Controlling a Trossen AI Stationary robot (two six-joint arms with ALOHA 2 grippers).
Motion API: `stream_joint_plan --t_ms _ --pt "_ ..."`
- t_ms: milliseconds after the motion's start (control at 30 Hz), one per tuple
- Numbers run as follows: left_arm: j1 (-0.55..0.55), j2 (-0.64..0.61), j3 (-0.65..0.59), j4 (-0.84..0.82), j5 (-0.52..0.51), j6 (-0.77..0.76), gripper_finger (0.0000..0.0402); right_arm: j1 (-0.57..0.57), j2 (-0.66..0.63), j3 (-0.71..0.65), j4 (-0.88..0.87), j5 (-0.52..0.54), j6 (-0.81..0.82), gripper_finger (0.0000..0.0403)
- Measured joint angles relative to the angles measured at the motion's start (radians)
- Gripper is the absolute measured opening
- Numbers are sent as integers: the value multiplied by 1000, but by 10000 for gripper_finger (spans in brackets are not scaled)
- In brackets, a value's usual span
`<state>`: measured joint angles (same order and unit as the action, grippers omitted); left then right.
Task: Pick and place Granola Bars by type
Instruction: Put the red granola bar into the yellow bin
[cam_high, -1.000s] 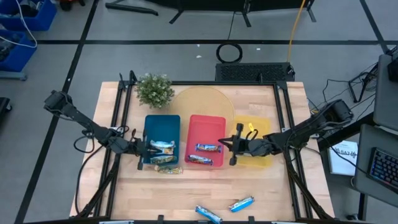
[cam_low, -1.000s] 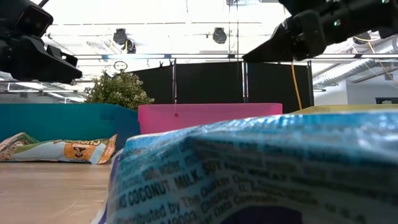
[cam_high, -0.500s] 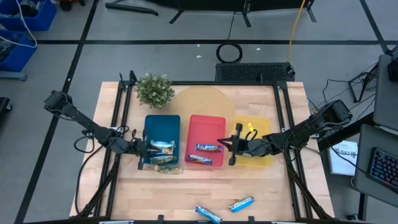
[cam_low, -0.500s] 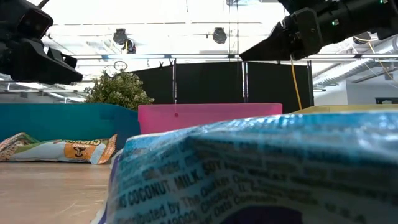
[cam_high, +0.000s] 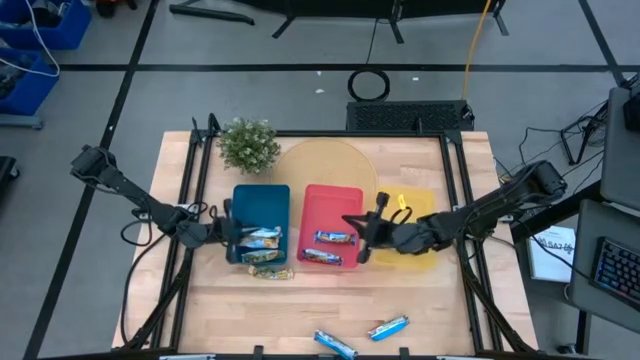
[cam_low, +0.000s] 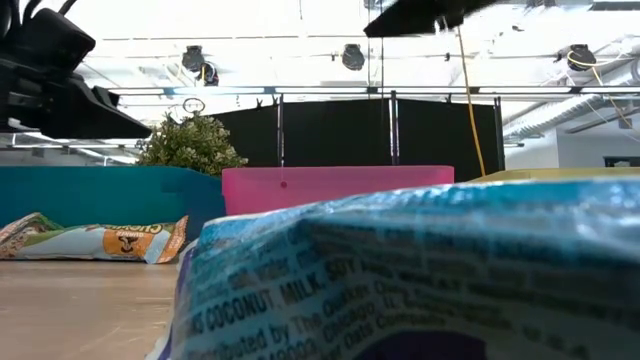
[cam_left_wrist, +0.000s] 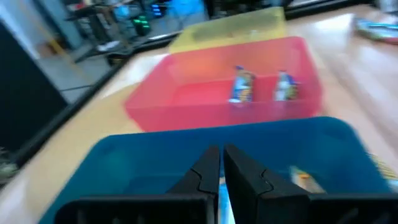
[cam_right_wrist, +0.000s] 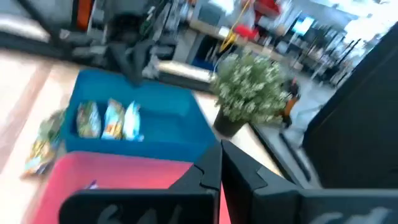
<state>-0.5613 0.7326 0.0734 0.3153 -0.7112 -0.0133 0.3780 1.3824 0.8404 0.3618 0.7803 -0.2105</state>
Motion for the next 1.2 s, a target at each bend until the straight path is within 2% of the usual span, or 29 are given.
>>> stream_joint_plan --t_ms 100,233,433,700,867,1067,1200 --pt "0 0 0 -1 -23 -9 31 21 21 143 -222 -30 61 0" --pt "0 0 0 -1 -23 5 31 73 70 271 -363 -31 53 0" --pt "0 0 0 -2 -23 24 31 165 174 407 -475 164 -38 0" --pt "0 0 0 37 -23 55 31 269 368 619 -513 200 -69 0" --pt "0 0 1 70 -23 121 31 342 559 847 -645 340 -133 0" --pt "0 0 1 85 -23 131 31 404 742 1123 -777 345 -79 0" --pt "0 0 1 87 -23 210 31 449 802 1168 -832 284 -4 2"
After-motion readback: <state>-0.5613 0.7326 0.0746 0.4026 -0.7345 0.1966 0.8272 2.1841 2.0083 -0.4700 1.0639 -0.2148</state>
